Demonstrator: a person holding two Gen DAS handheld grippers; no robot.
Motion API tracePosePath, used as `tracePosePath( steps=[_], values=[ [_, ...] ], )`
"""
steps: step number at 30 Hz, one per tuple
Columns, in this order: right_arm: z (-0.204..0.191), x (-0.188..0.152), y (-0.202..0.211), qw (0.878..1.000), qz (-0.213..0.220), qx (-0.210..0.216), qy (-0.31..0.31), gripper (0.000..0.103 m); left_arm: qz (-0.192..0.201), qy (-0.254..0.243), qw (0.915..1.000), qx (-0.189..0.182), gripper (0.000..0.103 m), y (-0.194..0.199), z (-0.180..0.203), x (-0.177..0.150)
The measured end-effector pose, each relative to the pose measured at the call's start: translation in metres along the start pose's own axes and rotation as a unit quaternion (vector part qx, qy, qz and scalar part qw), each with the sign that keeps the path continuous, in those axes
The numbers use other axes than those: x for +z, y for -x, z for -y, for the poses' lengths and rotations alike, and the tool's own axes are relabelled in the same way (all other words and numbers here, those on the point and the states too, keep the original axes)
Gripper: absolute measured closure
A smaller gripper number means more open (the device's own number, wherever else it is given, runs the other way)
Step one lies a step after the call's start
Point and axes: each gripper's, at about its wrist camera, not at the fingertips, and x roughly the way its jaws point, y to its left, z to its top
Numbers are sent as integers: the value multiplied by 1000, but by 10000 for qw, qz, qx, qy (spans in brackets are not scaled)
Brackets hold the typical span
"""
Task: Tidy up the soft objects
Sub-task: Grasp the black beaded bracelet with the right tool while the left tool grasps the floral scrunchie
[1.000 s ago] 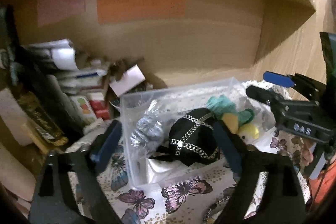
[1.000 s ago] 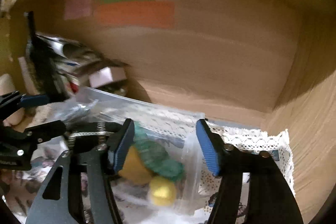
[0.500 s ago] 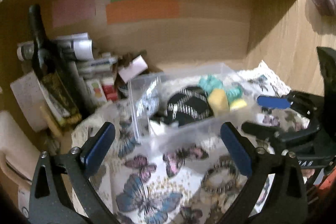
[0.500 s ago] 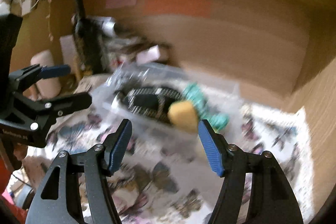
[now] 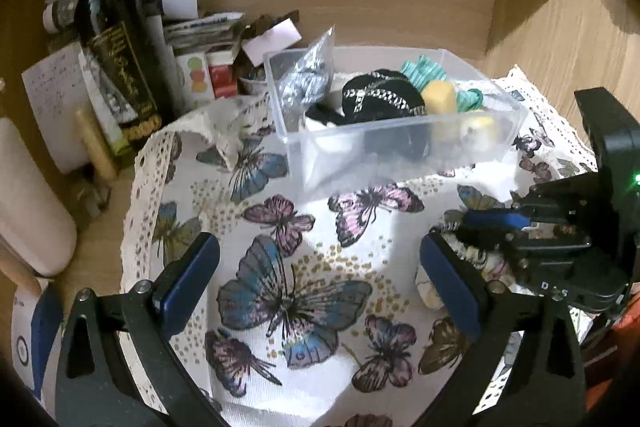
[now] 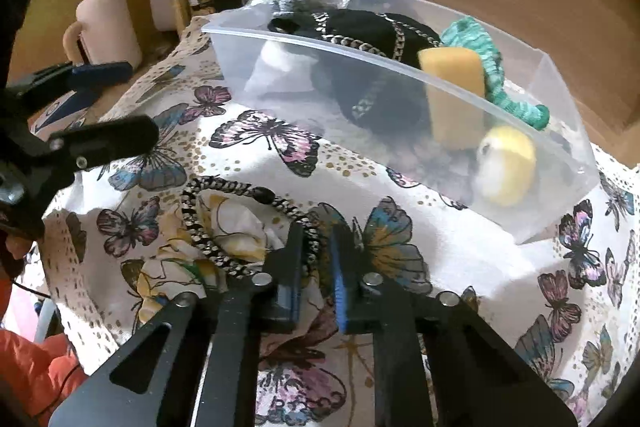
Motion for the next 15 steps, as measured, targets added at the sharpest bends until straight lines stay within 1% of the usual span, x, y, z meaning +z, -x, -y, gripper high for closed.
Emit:
tracePosePath(
  steps=[4, 7, 11, 15],
  values=[
    [-6, -2, 1, 10000, 62, -52, -11, 97, -88, 74, 9999, -115, 1, -2, 2, -4],
    [1, -3, 7, 9994, 157, -279, -141, 97, -154, 38, 9996, -232, 1, -4, 8, -5],
    [17, -7, 20, 9974, 348, -543, -319, 97, -339, -123, 9983, -460, 1, -12, 24, -6],
    [32, -14, 36, 9944, 531, -766, -504, 97, -430, -351, 9971, -521, 2, -21, 41, -7]
  ],
)
